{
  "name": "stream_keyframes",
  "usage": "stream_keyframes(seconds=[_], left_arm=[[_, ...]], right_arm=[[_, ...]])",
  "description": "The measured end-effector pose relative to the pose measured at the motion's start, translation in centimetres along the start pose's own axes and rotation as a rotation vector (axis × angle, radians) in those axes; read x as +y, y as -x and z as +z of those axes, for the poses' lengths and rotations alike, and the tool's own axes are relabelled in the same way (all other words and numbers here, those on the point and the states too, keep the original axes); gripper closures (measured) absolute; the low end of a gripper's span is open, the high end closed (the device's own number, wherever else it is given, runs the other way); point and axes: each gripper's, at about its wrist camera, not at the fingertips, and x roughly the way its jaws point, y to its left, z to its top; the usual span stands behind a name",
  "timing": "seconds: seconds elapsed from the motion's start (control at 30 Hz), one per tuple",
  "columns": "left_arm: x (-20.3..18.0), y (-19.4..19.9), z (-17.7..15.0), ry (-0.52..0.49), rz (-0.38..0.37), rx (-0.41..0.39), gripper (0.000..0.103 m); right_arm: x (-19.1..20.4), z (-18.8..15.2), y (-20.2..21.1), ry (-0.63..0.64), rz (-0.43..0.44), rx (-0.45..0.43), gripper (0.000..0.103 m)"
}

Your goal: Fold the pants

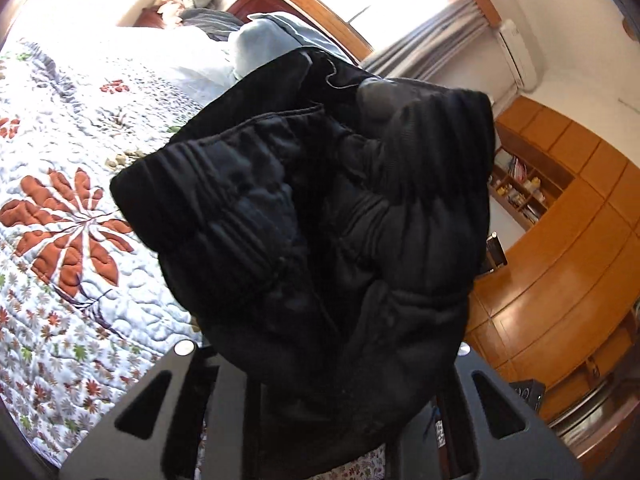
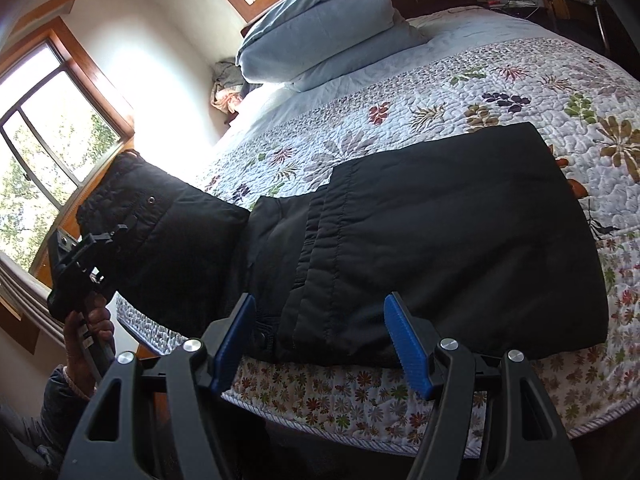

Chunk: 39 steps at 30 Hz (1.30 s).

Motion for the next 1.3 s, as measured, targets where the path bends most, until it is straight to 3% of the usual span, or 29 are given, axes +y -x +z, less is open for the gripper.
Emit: stream_keyframes(seconds=[0.33, 0.83, 0.93, 1.0, 1.07, 1.17, 1.3], left_arm=[[-2.7, -4.5, -0.5, -0.122, -0.011, 0.107, 0.083], [-6.1, -9.8, -5.0, -0.251, 0.043, 0.287, 0.079], [-6.9, -11.3, -6.1, -0.291, 0.062, 0.336, 0.065], [-7.4, -12.4, -6.9, -0.301, 0.059, 0.405, 0.028], [-7.9, -13.3, -7.9, -0.316, 0.079, 0.461, 0.014], [-8.9, -13.6, -9.1, -0.39, 0.135, 0.481, 0.01], [-9.2, -12.3, -9.9, -0.458, 0.147, 0.487, 0.006]], right_arm=[[-0.2, 2.0, 1.6, -0.023, 0.057, -0.068, 0.032], [-2.7, 1.5, 0.7, -0.102, 0.041, -0.049, 0.032], [-3.3, 1.4, 0.7, -0.117, 0.03, -0.046, 0.032], [-3.6, 1.3, 0.6, -0.129, 0.027, -0.047, 0.031], [-3.9, 1.2, 0.6, -0.141, 0.024, -0.045, 0.029], [-4.1, 1.3, 0.6, -0.153, 0.025, -0.047, 0.027], [-4.3, 1.8, 0.7, -0.185, 0.07, -0.061, 0.022]])
